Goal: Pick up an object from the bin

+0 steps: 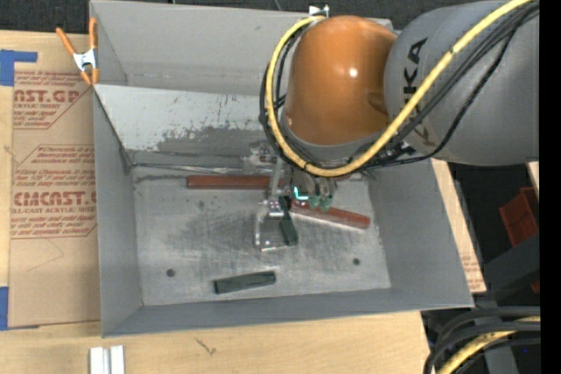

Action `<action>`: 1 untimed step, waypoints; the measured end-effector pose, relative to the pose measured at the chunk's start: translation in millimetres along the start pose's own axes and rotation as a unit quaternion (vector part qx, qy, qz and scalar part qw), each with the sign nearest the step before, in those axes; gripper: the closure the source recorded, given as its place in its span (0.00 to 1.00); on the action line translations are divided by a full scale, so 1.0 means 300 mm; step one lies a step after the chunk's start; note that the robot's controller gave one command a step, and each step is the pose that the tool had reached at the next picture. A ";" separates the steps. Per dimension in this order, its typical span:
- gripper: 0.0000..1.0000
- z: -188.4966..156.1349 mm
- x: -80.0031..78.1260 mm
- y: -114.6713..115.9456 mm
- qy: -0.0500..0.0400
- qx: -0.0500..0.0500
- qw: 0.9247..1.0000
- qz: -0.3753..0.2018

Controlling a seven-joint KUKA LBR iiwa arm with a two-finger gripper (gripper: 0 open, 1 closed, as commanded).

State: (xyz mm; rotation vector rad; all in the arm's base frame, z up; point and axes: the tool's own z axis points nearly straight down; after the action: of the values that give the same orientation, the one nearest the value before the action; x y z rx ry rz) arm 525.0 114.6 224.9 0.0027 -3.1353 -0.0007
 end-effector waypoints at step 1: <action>0.00 -0.012 -0.006 -0.002 -0.004 0.000 1.000 0.001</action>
Offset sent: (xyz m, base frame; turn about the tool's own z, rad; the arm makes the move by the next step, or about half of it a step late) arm 0.0166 -0.0566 -0.1528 -0.0326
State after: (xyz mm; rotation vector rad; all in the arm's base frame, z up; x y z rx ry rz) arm 526.7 114.0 228.6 0.0006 -3.1426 -0.0020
